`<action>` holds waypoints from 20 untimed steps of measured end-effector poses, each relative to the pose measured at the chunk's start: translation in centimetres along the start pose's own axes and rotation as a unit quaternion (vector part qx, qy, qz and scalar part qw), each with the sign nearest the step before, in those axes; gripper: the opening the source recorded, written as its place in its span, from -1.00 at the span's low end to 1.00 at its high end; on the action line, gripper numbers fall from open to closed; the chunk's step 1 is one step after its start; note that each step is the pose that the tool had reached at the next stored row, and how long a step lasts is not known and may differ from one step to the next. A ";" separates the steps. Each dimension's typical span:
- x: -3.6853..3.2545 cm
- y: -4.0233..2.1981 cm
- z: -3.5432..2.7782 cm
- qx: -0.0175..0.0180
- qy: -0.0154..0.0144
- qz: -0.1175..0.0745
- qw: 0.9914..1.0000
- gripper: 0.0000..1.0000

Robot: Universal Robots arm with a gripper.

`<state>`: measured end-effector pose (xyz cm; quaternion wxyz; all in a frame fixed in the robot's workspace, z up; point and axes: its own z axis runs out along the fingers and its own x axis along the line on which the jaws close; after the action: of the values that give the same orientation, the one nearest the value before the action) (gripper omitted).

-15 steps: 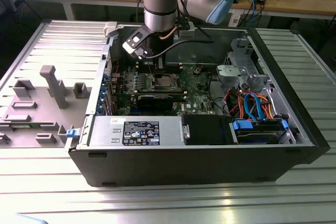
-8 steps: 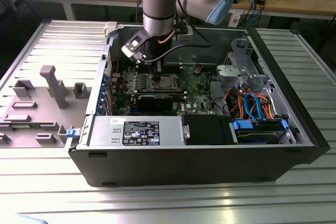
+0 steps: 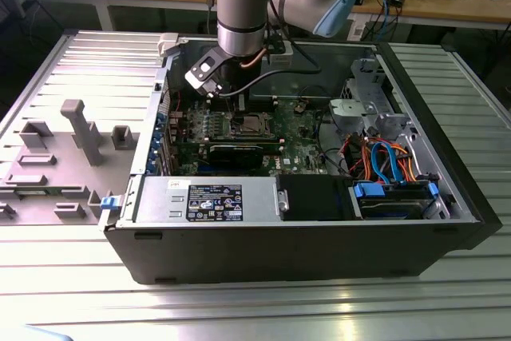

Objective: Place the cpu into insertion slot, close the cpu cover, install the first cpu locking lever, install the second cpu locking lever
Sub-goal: 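Close the cpu cover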

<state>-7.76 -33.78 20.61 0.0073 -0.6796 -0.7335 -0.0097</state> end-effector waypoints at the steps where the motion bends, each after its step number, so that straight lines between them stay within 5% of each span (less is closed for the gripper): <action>1: 0.00 0.00 0.00 0.000 0.000 0.000 1.000 -0.79; 12: 0.00 -0.01 0.09 0.000 0.001 0.000 1.000 -0.79; 20: 0.01 0.04 -0.73 0.000 0.001 0.000 1.000 -0.79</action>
<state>-7.72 -33.78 21.34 0.0078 -0.6795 -0.7335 -0.0103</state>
